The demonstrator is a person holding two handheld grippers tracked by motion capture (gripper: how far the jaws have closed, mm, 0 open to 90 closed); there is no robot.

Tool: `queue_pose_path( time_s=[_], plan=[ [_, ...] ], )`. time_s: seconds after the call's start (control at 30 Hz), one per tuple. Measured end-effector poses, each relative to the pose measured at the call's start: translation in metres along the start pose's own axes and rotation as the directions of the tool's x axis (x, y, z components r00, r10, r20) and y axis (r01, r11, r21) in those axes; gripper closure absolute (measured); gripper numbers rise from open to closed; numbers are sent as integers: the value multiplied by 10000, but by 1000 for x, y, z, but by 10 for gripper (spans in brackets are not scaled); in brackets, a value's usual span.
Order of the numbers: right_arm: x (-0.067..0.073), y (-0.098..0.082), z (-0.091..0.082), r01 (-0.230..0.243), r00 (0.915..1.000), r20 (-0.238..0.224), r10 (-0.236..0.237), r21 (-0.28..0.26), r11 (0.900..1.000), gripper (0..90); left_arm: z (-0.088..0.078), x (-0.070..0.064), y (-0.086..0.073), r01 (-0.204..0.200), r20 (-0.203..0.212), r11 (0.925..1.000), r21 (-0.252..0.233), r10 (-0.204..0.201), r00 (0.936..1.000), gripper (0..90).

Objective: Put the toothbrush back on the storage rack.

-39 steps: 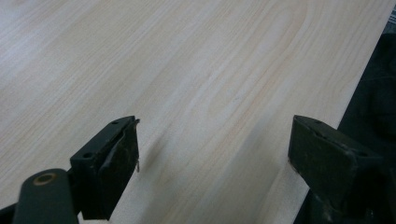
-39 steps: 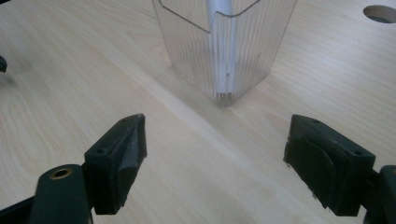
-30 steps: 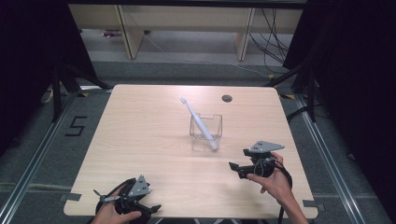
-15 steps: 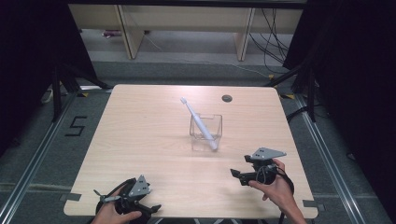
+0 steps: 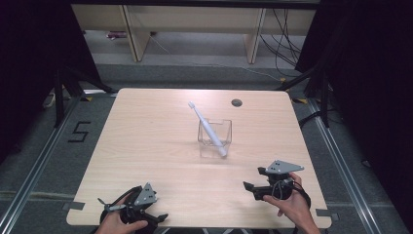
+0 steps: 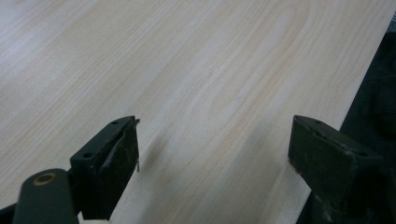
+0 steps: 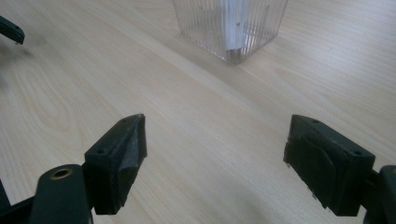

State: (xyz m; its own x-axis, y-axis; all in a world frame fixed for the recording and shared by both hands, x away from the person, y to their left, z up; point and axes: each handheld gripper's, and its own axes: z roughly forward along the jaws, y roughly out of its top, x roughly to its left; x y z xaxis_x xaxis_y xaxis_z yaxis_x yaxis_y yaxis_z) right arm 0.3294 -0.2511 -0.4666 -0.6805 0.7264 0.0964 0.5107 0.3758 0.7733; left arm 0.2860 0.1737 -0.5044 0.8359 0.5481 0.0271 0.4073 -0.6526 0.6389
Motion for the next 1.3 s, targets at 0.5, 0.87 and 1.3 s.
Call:
queue_pose_path(
  time_s=[0.5,0.87,1.3],
  plan=[
    [1,-13,-6,-87,9998,-196,89,106,9999,206,1,-2,-1,235,-70,9997,-122,-235,9997,156],
    [6,-22,-10,-27,9998,-196,35,404,9992,166,-1,0,0,31,-97,10000,-60,-31,9999,156],
    [5,-37,-17,-153,9998,-89,159,618,9980,161,0,0,-1,61,-86,10000,-49,-61,9999,156]
  ],
)
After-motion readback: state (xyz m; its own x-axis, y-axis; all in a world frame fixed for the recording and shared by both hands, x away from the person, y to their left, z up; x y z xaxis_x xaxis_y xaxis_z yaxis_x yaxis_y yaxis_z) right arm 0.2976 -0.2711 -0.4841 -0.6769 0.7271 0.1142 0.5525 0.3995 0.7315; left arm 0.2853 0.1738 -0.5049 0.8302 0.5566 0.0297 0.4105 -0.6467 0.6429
